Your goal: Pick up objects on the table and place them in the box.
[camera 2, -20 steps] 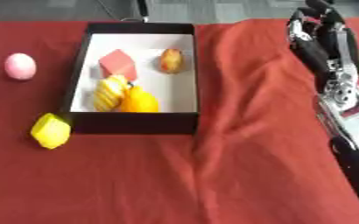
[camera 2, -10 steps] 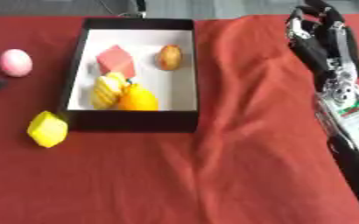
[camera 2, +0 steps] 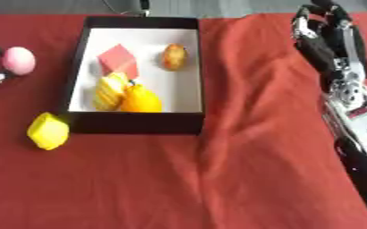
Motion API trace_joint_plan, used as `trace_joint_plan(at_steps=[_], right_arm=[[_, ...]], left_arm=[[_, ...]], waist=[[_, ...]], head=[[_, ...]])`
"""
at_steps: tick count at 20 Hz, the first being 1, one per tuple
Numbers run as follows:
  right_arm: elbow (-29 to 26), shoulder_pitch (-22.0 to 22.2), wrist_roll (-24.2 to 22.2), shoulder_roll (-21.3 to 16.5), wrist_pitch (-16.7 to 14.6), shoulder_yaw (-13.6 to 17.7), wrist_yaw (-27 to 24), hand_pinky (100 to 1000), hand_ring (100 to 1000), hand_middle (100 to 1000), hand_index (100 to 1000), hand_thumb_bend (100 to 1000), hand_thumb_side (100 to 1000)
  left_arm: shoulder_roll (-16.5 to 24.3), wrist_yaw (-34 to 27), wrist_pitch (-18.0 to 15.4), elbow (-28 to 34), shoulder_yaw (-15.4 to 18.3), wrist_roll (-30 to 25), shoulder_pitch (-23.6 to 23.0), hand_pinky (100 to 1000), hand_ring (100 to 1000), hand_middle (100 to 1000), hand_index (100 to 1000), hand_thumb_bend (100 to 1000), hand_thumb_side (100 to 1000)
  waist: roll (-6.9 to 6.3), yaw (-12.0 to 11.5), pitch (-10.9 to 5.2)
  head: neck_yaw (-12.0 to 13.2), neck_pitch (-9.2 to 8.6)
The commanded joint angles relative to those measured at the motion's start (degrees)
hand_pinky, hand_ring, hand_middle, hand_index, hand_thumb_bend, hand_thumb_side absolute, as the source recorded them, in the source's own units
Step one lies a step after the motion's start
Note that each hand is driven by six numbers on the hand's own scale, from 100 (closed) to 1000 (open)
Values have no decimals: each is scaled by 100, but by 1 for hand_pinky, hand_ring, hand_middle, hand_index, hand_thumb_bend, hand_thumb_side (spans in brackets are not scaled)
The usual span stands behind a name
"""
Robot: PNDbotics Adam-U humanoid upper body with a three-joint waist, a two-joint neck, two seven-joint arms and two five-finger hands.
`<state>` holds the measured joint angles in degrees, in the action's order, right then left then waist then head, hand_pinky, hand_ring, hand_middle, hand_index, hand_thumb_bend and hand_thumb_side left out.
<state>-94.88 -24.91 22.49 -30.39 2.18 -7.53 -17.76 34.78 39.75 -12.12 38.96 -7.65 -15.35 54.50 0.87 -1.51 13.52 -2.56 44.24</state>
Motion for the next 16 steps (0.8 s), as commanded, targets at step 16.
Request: trace_joint_plan(at_steps=[16], right_arm=[[-172, -62, -102, -70, -15, -29, -127, 948, 756, 775, 853, 100, 320]], left_arm=[[-155, 233, 150, -42, 178, 1298, 247, 614, 659, 605, 510, 119, 208]], waist=[[14, 61, -8]], head=[[59, -12]])
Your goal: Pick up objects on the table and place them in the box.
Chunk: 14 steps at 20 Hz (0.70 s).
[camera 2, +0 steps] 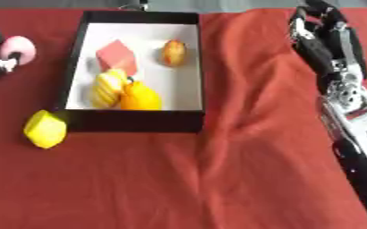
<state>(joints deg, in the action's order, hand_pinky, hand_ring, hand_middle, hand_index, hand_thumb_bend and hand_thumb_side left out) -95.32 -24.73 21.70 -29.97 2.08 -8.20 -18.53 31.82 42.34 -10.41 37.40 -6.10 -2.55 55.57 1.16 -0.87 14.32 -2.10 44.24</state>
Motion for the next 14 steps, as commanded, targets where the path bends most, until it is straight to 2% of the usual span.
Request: trace_joint_plan(at_steps=[1, 8, 14], right_arm=[[-129, -77, -25, -122, -6, 39, -51, 948, 756, 775, 852, 100, 320], [-161, -42, -19, -195, -25, 62, -64, 948, 756, 775, 850, 100, 315], [-198, -17, 23, -252, -53, 118, -61, 946, 756, 775, 848, 100, 306]], left_arm=[[176, -73, -46, 207, 0, -47, 136, 612, 655, 599, 494, 132, 181], [438, -413, -53, 987, -126, -483, 96, 607, 643, 592, 495, 181, 109], [565, -957, -72, 2091, -306, -916, 213, 602, 633, 588, 496, 168, 100]], waist=[[-21, -8, -95], [-56, -33, -151], [-82, -67, -178]], head=[[-5, -12], [-92, -12], [-143, -12]])
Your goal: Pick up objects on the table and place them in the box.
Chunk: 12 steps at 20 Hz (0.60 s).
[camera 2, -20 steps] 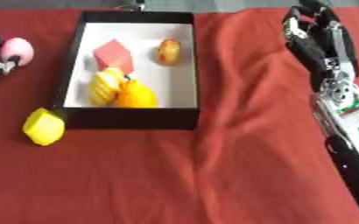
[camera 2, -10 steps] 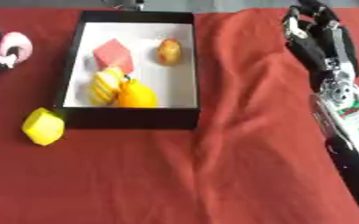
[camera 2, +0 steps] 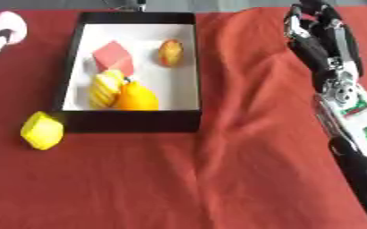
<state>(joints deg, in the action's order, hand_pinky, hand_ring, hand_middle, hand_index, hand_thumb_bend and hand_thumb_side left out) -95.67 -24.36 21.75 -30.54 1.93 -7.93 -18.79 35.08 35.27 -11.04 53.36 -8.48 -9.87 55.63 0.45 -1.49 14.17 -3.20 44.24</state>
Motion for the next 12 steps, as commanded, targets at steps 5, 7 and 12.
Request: trace_joint_plan(at_steps=[5, 7, 12], right_arm=[[-277, -131, 117, -295, -106, 204, -21, 944, 758, 775, 848, 100, 279], [-323, -171, 153, -341, -115, 233, 1, 944, 759, 775, 849, 100, 274], [-323, -230, 183, -361, -107, 253, 7, 940, 758, 774, 844, 100, 174]], left_arm=[[-112, -470, -136, 1199, -545, -609, 627, 607, 632, 587, 500, 203, 100], [-330, -475, -197, 1296, -726, -762, 780, 609, 632, 587, 504, 208, 100], [-748, -285, -413, 1181, -1192, -1119, 1007, 616, 635, 588, 507, 232, 100]], waist=[[3, 17, -192], [4, 40, -200], [-36, 81, -211]], head=[[7, -12], [37, -12], [83, -12]])
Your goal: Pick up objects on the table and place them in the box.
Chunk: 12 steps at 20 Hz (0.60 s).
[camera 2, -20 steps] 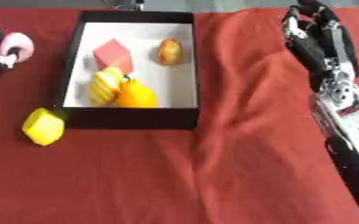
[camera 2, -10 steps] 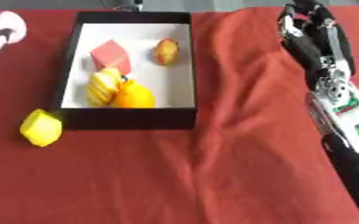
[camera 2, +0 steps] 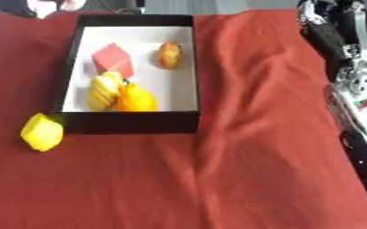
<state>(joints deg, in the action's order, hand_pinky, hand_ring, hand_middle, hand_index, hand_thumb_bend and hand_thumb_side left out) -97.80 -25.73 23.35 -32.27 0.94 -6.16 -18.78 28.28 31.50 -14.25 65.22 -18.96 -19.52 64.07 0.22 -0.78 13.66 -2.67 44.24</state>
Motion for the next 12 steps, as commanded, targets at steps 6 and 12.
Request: trace_joint_plan(at_steps=[6, 12], right_arm=[[-68, -116, -8, -147, -13, 44, -8, 939, 758, 774, 843, 100, 168], [-43, -162, -65, -106, 4, -16, -6, 940, 758, 773, 843, 100, 165]], left_arm=[[-391, 404, -300, -559, -296, -302, 66, 617, 638, 595, 522, 208, 117], [-563, 545, -484, -861, -279, -327, 30, 657, 692, 681, 716, 340, 237]], waist=[[-31, 24, -158], [-19, 24, -159]], head=[[35, -12], [31, -12]])
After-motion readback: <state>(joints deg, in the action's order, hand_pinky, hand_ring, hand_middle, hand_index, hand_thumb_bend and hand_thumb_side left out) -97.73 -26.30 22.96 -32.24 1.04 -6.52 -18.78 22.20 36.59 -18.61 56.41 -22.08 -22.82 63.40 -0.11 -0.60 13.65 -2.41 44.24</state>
